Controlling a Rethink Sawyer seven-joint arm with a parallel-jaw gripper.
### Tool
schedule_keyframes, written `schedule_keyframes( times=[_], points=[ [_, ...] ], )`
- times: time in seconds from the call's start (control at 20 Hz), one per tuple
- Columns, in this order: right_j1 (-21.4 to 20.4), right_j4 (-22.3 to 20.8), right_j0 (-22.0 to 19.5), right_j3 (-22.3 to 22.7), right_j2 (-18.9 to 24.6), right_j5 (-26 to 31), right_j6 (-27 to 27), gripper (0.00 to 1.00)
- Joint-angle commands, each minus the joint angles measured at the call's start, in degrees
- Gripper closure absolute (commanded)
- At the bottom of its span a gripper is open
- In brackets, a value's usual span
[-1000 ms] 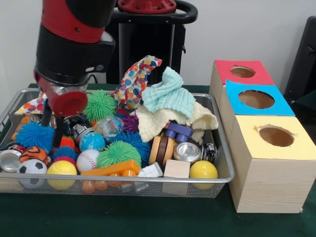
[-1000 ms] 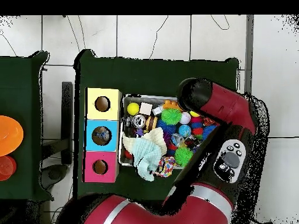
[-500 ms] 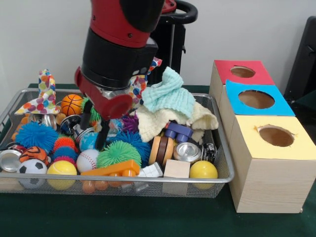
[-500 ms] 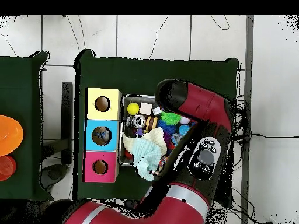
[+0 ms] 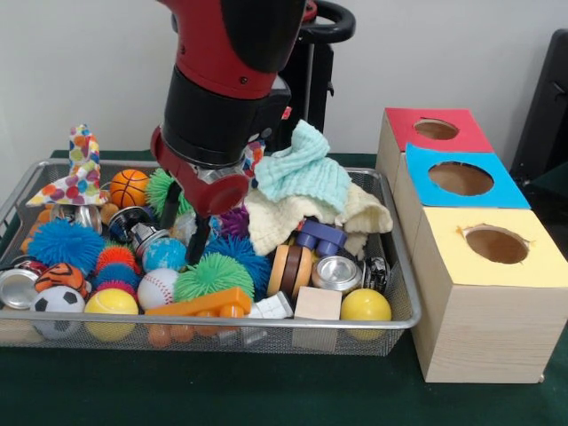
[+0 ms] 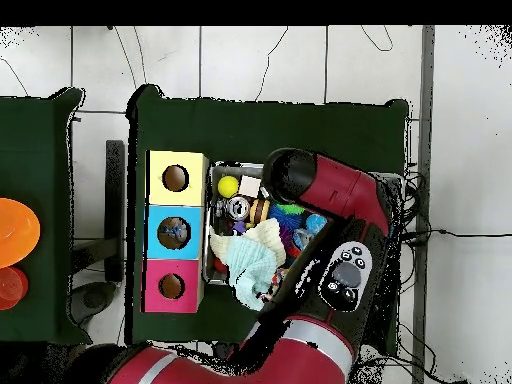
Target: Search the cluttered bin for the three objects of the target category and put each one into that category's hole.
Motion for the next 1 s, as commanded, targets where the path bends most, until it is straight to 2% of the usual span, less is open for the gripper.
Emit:
schedule_keyframes(
  times=[0.05,0.2,0.5,0.7,0.85,1.0],
  points=[
    [-6.26,-0.07,-0.78,13.01,7.22,5.26,2.51,0.0],
    [-9.59,0.17,-0.04,15.26,6.78,8.16,2.41,0.0],
    [-12.06,1.64,0.0,20.21,9.38,4.95,3.29,0.0],
    [-10.3,1.81,-1.07,21.87,12.04,-2.41,3.73,0.0],
    [-7.46,2.7,-0.35,21.87,13.25,-10.57,8.19,0.0],
    [-5.92,3.73,-0.46,21.6,14.1,-15.96,11.04,0.0]
  ],
)
